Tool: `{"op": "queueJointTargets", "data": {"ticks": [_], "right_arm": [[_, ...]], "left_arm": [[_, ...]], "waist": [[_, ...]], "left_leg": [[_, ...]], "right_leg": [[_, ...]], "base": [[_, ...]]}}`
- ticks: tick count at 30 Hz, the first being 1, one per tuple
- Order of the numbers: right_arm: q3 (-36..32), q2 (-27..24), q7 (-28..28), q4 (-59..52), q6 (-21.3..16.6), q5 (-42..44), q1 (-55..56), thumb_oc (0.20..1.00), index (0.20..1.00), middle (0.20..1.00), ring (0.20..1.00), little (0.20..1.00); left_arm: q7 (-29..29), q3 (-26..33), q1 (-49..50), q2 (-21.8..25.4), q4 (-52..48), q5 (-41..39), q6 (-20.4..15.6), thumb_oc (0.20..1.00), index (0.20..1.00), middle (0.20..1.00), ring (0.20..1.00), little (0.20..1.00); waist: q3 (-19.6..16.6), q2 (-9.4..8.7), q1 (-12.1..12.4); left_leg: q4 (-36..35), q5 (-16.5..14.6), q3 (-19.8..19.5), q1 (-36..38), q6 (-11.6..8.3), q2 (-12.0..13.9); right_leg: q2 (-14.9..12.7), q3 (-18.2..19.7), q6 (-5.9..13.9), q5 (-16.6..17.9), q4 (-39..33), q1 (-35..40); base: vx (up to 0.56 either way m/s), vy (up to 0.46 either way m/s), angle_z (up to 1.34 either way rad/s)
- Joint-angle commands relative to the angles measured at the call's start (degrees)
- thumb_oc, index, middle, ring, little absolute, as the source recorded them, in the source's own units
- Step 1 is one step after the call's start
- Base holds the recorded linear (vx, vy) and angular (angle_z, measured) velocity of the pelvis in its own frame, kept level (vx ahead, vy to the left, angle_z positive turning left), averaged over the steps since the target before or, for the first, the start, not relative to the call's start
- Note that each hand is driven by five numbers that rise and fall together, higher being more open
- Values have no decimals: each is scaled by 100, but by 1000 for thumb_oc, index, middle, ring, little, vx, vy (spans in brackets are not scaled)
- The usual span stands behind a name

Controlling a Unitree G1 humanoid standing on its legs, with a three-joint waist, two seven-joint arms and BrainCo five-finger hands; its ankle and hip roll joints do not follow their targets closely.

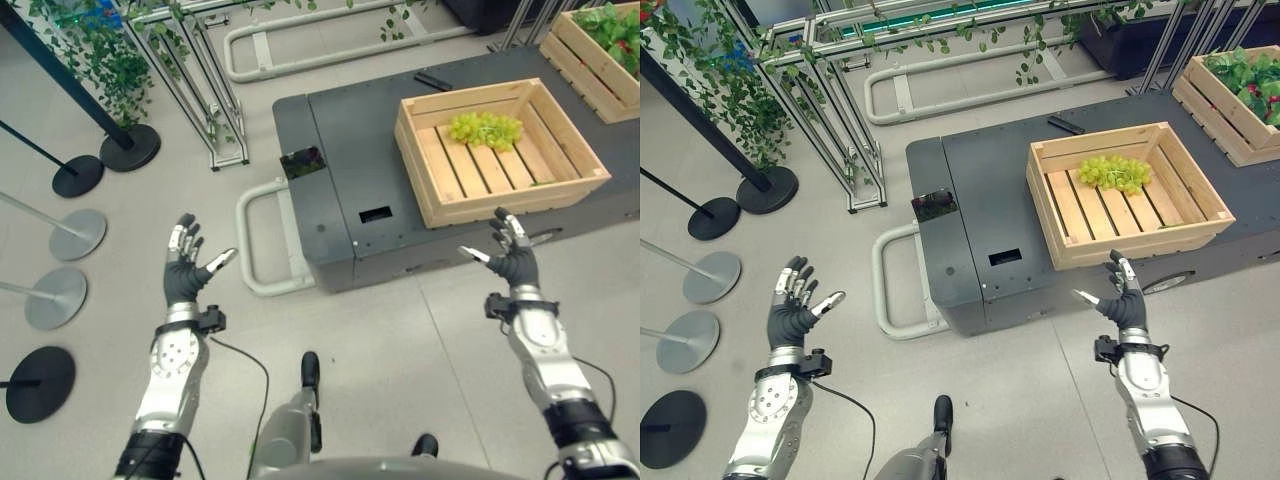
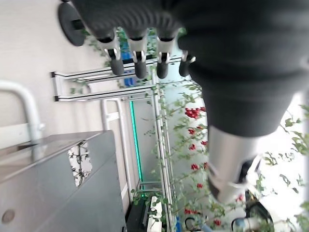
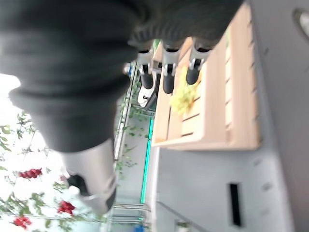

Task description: Pick up the fruits from the basket on one side to the basket on the other side

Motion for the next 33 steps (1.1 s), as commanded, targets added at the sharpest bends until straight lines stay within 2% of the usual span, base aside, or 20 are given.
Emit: {"op": "queueJointTargets", "data": {"ticks": [1,2,3,4,6,7,8,9,10,12,13,14,15,16,17,18,19,22,29,33], "right_arm": [[-60,-365,-123,-192,-367,11,-350,1000,1000,1000,1000,1000],[-59,-363,-124,-187,-368,11,-356,1000,1000,1000,1000,1000],[-21,-244,-175,-156,-354,35,-461,1000,1000,1000,1000,1000],[-8,-207,-180,-183,-350,24,-451,1000,1000,1000,1000,1000],[12,-144,-171,-183,-333,-2,-466,1000,1000,1000,1000,1000],[12,-144,-171,-183,-333,-2,-465,1000,1000,1000,1000,1000],[15,-87,-208,-210,-311,-5,-497,1000,1000,1000,1000,1000],[18,-83,-211,-211,-308,-7,-496,1000,1000,1000,1000,1000],[63,-45,-218,-202,-276,-11,-559,1000,1000,1000,1000,1000],[146,-35,-130,-215,-237,-35,-523,1000,1000,1000,1000,1000],[189,-45,-77,-198,-236,-28,-497,1000,1000,1000,1000,1000],[189,-45,-76,-197,-237,-27,-500,1000,1000,1000,1000,1000],[219,-46,-12,-169,-286,35,-439,1000,1000,1000,1000,1000],[215,-54,-20,-168,-315,55,-419,1000,1000,1000,1000,1000],[214,-55,-20,-168,-316,56,-422,1000,1000,1000,1000,1000],[221,-70,-85,-123,-349,50,-405,1000,1000,1000,1000,1000],[269,-74,-74,-121,-338,46,-449,1000,1000,1000,1000,1000],[276,-156,-92,-151,-327,48,-483,1000,1000,1000,1000,1000],[102,-233,-167,-165,-344,73,-369,1000,1000,1000,1000,1000],[44,-228,-130,-208,-347,85,-279,1000,1000,1000,1000,1000]], "left_arm": [[96,191,-150,-16,-276,272,-352,1000,1000,1000,1000,1000],[100,190,-158,-13,-268,275,-356,1000,1000,1000,1000,1000],[129,196,-212,-18,-223,242,-360,1000,1000,1000,1000,1000],[128,190,-274,60,-233,238,-367,1000,1000,1000,1000,1000],[100,198,-317,225,-310,238,-370,1000,1000,1000,1000,1000],[100,198,-316,225,-310,238,-369,1000,1000,1000,1000,1000],[132,217,-342,299,-343,249,-372,1000,1000,1000,1000,1000],[133,218,-338,303,-344,248,-372,1000,1000,1000,1000,1000],[178,226,-316,275,-337,263,-354,1000,1000,1000,1000,1000],[226,227,-305,234,-274,295,-322,1000,1000,1000,1000,1000],[219,204,-306,194,-270,279,-300,1000,1000,1000,1000,1000],[218,206,-308,195,-270,279,-299,1000,1000,1000,1000,1000],[195,209,-215,155,-239,261,-237,1000,1000,1000,1000,1000],[168,173,-189,137,-250,252,-219,1000,1000,1000,1000,1000],[168,174,-192,137,-252,252,-218,1000,1000,1000,1000,1000],[161,39,-287,33,-206,222,-212,1000,1000,1000,1000,1000],[158,28,-244,-5,-215,220,-231,1000,1000,1000,1000,1000],[116,-63,-262,-157,-93,96,-258,1000,1000,1000,1000,1000],[-57,-252,-250,-212,-95,-50,-220,1000,1000,1000,1000,1000],[-149,-272,-204,-253,-109,-122,-194,1000,1000,1000,1000,1000]], "waist": [[-277,-29,-63],[-306,-47,-58],[-377,-33,-108],[-450,-22,-127],[-574,94,-91],[-579,93,-89],[-639,191,-78],[-643,197,-74],[-541,124,-164],[-480,-142,-283],[-439,-231,-309],[-437,-238,-309],[-303,-358,-328],[-243,-353,-342],[-240,-357,-344],[-112,-268,-359],[-119,-307,-341],[-162,-282,-338],[-267,-183,-272],[-318,-162,-272]], "left_leg": [[538,-273,45,-303,-638,411],[553,-287,58,-340,-623,393],[583,-448,78,-353,-512,297],[578,-451,80,-427,-492,321],[540,-564,66,-418,-474,523],[542,-565,68,-422,-474,525],[470,-724,146,-259,-494,691],[464,-743,149,-245,-500,704],[477,-749,319,-95,-357,533],[219,-779,416,206,-244,108],[141,-788,395,286,-210,-67],[130,-769,399,285,-205,-75],[-9,-794,301,503,-156,-330],[-36,-785,212,603,-165,-369],[-37,-767,213,594,-164,-373],[28,-803,-37,736,-190,-339],[-14,-840,7,772,-229,-287],[120,-943,-128,831,-241,-196],[240,-870,-335,801,-385,-70],[259,-859,-430,862,-419,-42]], "right_leg": [[-84,200,267,79,14,-413],[-106,208,283,86,14,-448],[-514,258,460,598,14,-692],[-664,421,460,838,14,-902],[-945,440,460,1189,14,-1325],[-944,443,460,1190,14,-1331],[-1165,230,460,1209,14,-1563],[-1152,223,460,1197,14,-1554],[-1075,124,460,1384,14,-1535],[-434,313,447,1087,14,-1298],[-59,393,366,928,14,-1327],[-67,396,365,936,14,-1334],[817,563,183,534,255,-1553],[1024,723,58,344,342,-1622],[1019,722,51,350,348,-1634],[1008,854,-180,194,330,-1611],[979,669,-169,224,293,-1529],[885,587,-176,250,158,-1364],[692,193,-233,190,97,-1062],[675,95,-255,127,77,-898]], "base": [[43,219,-2],[107,296,-3],[104,215,-10],[145,222,-12],[98,88,-17],[184,197,-14],[153,137,-13],[208,320,-30],[161,295,-33],[241,323,-14],[147,160,16],[191,197,25],[194,151,10],[191,147,-1],[246,-11,11],[211,-96,29],[296,-174,55],[218,-224,66],[137,-143,37],[74,-79,25]]}}
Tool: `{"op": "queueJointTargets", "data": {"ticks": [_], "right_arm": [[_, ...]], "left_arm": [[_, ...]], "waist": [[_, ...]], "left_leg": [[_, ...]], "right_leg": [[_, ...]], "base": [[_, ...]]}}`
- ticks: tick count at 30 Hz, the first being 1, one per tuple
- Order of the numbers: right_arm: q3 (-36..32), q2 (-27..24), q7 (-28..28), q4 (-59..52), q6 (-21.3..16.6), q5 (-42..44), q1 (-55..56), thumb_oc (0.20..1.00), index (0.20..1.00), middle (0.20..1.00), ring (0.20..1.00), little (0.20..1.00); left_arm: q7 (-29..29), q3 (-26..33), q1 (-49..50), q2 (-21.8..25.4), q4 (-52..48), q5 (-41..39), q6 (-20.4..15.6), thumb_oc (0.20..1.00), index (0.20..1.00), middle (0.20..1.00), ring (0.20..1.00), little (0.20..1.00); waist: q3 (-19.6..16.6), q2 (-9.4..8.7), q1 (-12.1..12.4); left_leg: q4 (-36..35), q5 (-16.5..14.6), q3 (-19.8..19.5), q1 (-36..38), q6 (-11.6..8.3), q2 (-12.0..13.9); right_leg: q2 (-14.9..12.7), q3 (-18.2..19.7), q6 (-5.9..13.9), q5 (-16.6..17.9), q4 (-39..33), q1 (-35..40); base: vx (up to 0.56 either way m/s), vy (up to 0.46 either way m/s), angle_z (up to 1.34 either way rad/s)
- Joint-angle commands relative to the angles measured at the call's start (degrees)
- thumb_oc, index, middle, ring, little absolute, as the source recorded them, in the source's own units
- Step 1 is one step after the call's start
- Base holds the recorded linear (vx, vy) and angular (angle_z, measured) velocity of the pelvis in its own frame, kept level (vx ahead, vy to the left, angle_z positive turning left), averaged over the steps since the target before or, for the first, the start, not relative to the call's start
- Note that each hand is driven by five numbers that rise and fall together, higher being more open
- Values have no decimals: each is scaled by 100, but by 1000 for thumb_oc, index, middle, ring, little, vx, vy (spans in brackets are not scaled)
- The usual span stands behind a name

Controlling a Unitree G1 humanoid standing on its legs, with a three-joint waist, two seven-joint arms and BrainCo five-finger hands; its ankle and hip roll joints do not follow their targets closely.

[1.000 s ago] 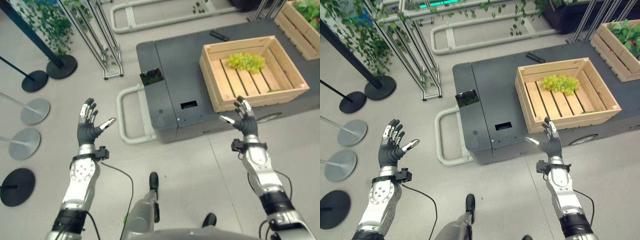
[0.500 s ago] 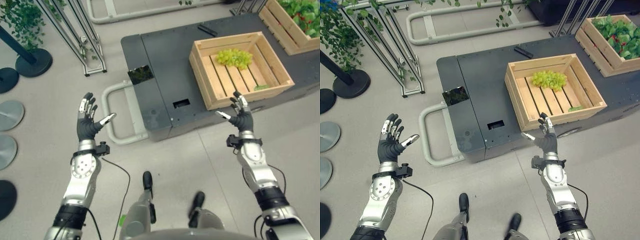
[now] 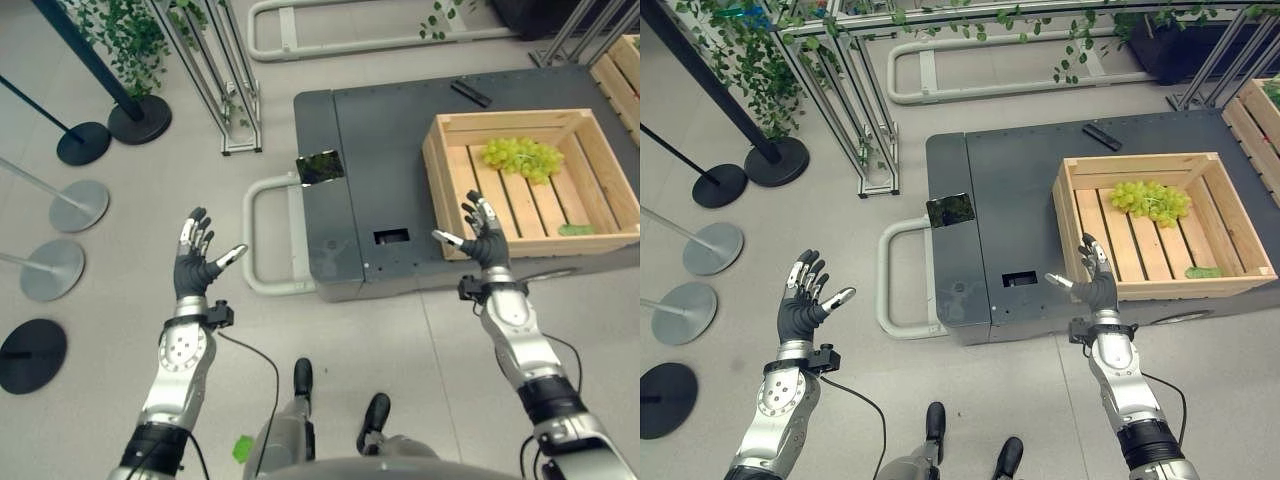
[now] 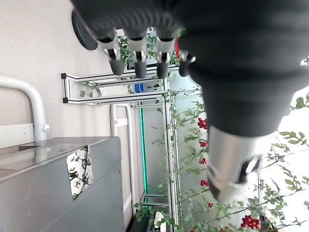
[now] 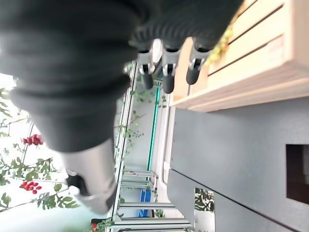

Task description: Pick up the fruits from the basket on one side to the basket on the other side

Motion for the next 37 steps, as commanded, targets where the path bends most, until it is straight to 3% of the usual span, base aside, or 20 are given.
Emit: {"op": "queueJointTargets", "data": {"ticks": [1,13,24,37], "right_arm": [[-155,-144,-27,-360,-358,64,-95,1000,1000,1000,1000,1000],[-246,-71,31,-220,-361,38,95,1000,1000,1000,1000,1000],[164,87,29,820,-271,-143,21,1000,1000,1000,1000,1000],[375,181,106,1246,-157,-257,125,1000,1000,1000,1000,1000]], "left_arm": [[-108,38,-281,55,-151,-96,-215,1000,1000,1000,1000,1000],[-178,48,-114,-24,-45,7,-148,1000,1000,1000,1000,1000],[-144,-108,-41,-256,1686,75,-7,1000,1000,1000,1000,1000],[-242,-159,31,-336,1856,-151,45,1000,1000,1000,1000,1000]], "waist": [[-138,-191,60],[-209,-196,88],[-203,-212,154],[-252,-234,158]], "left_leg": [[398,-557,113,646,-459,3],[312,-584,37,808,-465,-6],[288,-603,50,796,-415,-50],[216,-602,10,855,-372,-77]], "right_leg": [[-576,-40,624,524,80,-151],[-568,-194,596,429,23,114],[-563,-145,593,436,18,96],[-559,-155,597,451,18,120]], "base": [[49,-40,8],[17,-15,6],[0,0,0],[0,0,0]]}}
